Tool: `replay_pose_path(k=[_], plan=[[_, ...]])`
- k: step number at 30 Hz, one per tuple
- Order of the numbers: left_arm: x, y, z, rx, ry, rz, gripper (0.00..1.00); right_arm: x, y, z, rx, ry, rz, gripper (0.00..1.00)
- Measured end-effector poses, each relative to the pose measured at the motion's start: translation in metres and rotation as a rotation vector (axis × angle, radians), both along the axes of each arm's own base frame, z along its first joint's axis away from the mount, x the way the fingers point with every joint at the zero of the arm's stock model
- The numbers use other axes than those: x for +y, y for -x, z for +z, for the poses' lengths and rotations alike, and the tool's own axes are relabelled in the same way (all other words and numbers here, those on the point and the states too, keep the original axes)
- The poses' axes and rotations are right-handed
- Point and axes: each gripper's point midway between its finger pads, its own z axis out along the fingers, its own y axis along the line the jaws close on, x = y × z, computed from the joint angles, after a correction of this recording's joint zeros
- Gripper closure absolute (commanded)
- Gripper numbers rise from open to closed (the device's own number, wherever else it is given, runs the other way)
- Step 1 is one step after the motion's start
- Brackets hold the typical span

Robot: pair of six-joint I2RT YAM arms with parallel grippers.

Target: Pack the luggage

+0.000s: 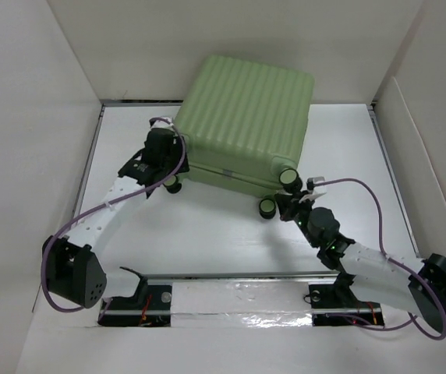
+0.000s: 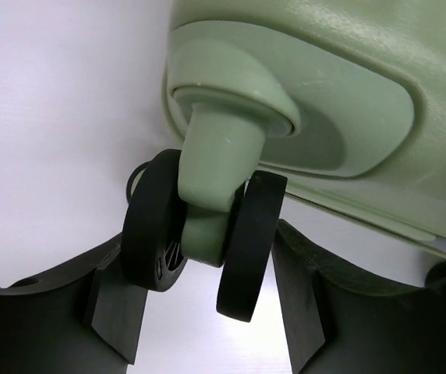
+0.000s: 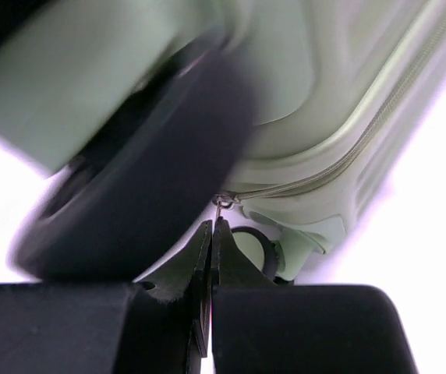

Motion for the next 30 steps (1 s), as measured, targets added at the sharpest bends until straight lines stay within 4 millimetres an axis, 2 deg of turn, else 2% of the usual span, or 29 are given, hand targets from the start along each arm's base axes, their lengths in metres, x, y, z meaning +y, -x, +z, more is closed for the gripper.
replay_pose_path(k=[4,7,9,10,12,14,17,25,30], plan=[[-0.061,0.008,0.005,-0.031,0.103,-0.082,1.00,-0.029,-0.014,-0.002,-0.002,0.032,-0.170,1.00],[-0.109,0.019,0.009,-0.047,0.248,-0.169,1.00,-0.030,-0.023,0.001,-0.020,0.039,-0.213,1.00],[-0.143,0.033,0.013,-0.042,0.357,-0.253,1.00,-0.015,-0.028,-0.004,-0.012,0.043,-0.186,1.00],[-0.159,0.043,0.013,-0.030,0.408,-0.299,1.00,-0.002,-0.029,-0.001,-0.020,0.024,-0.151,1.00],[-0.188,0.065,0.015,-0.002,0.498,-0.393,1.00,0.031,-0.027,-0.003,-0.015,0.017,-0.061,1.00],[-0.207,0.083,0.017,0.029,0.577,-0.454,1.00,0.064,-0.020,-0.003,-0.016,0.002,0.041,1.00],[-0.217,0.095,0.018,0.053,0.676,-0.467,1.00,0.099,-0.013,-0.003,-0.020,-0.013,0.141,1.00],[-0.195,0.095,0.023,-0.006,0.771,-0.394,1.00,0.145,-0.019,-0.003,-0.057,-0.115,0.271,1.00],[-0.180,0.086,0.028,-0.072,0.787,-0.319,1.00,0.169,-0.031,0.001,-0.121,-0.151,0.295,1.00]])
